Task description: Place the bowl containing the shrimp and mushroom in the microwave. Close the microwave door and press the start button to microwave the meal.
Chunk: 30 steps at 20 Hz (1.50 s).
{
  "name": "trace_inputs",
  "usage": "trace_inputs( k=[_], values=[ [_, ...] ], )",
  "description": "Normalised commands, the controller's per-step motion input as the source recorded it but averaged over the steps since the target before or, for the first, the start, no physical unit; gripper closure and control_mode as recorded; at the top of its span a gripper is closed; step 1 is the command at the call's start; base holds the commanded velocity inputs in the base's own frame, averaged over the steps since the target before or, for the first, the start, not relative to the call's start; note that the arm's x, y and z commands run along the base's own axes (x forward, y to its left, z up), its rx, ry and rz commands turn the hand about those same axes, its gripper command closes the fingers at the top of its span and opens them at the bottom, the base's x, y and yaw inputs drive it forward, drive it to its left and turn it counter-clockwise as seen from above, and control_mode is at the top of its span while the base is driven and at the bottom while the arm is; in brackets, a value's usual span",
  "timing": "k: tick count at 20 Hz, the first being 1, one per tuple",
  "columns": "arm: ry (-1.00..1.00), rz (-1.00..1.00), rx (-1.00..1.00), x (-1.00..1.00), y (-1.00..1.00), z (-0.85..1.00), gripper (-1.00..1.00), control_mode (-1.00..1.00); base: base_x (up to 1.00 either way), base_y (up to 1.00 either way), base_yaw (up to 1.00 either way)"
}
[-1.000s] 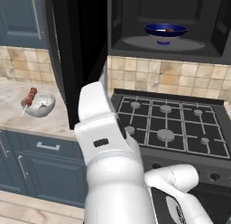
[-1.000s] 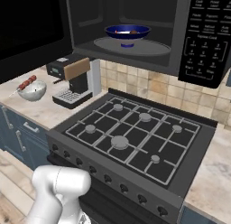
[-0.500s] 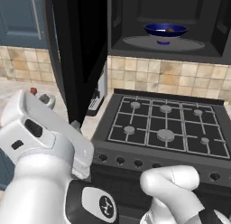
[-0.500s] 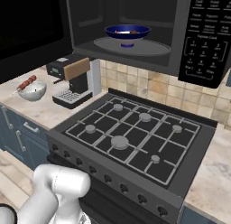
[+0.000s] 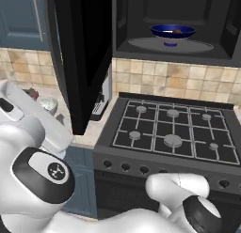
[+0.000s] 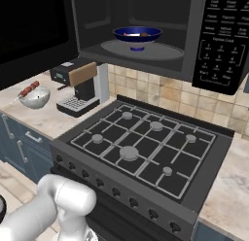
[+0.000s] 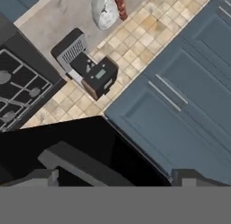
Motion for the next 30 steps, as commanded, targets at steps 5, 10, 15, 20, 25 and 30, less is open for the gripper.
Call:
trace_inputs(
  k=[5,10,15,20,25,30],
  values=[
    [0.06,-0.18,-0.07,0.66,0.26,-0.10,-1.00,-1.00,0.00,0.00,0.00],
    [-0.01,-0.32,0.00,0.24,-0.51,0.00,-1.00,-1.00,0.00,0.00,0.00],
    [-0.24,-0.37,0.06,-0.04,-0.87,-0.01,-1.00,-1.00,0.00,0.00,0.00],
    [-0.42,-0.32,0.08,-0.23,-1.00,0.00,-1.00,-1.00,0.00,0.00,0.00],
    [-0.22,-0.26,0.10,0.05,-1.00,0.00,-1.00,-1.00,0.00,0.00,0.00],
    [-0.02,-0.23,0.16,0.31,-1.00,0.00,-1.00,-1.00,0.00,0.00,0.00]
  ],
)
